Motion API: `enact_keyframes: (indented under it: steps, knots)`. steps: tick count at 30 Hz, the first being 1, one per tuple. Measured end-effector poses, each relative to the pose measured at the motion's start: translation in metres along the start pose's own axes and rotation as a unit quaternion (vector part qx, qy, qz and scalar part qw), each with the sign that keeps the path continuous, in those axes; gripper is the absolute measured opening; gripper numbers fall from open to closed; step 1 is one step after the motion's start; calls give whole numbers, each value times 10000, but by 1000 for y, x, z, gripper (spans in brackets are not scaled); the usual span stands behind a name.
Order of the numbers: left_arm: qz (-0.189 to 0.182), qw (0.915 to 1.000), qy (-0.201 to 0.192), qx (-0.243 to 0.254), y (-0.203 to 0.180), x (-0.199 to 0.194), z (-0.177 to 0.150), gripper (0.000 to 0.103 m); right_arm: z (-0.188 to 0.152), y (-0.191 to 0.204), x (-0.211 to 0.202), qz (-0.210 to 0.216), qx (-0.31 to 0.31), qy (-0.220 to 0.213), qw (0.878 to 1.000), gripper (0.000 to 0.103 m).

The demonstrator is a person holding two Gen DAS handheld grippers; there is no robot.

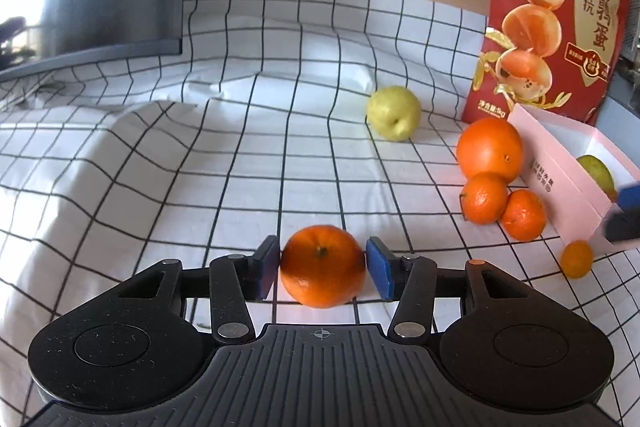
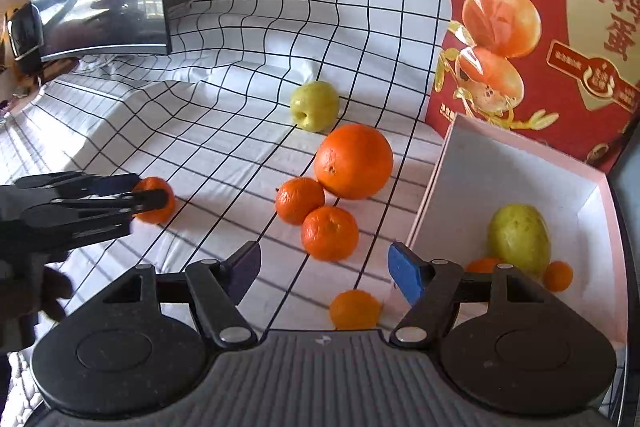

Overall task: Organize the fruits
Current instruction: 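Grasp an orange on the cloth with the left gripper while the right moves toward a tangerine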

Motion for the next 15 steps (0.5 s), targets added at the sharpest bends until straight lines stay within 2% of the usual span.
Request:
enact_keyframes:
  steps: [5,7,9,11,15]
  knots:
    - [18,9999,104,-74,1,9,-4,54,-31,-16,-14,434,487,138,9978,70]
    - [56,9998,152,-80,0,13,-5,53,-46,-16,-16,440,495,114,9977,68]
    - [103,9999,122,-35,-3,11,-6,53,-59,-13,-16,250,373,-15,9990,64]
    - [-93,9998,111,-113,-6,7,-8,52,-66,-11,-13,64,274,-146,9995,62]
    - [-743,9972,31,-100,-30,-7,-17,52,-69,-8,-2,-80,124,-364,9992,62]
Point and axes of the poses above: each gripper's, at about its wrist camera, not at the fingertips, and x roughly the way its jaws point, y to its left, z to its top, the point moved 2 cm from there along x, roughly the way its jaws point, and after that the axes turned 3 degrees about -y, right-handed, at the moved point
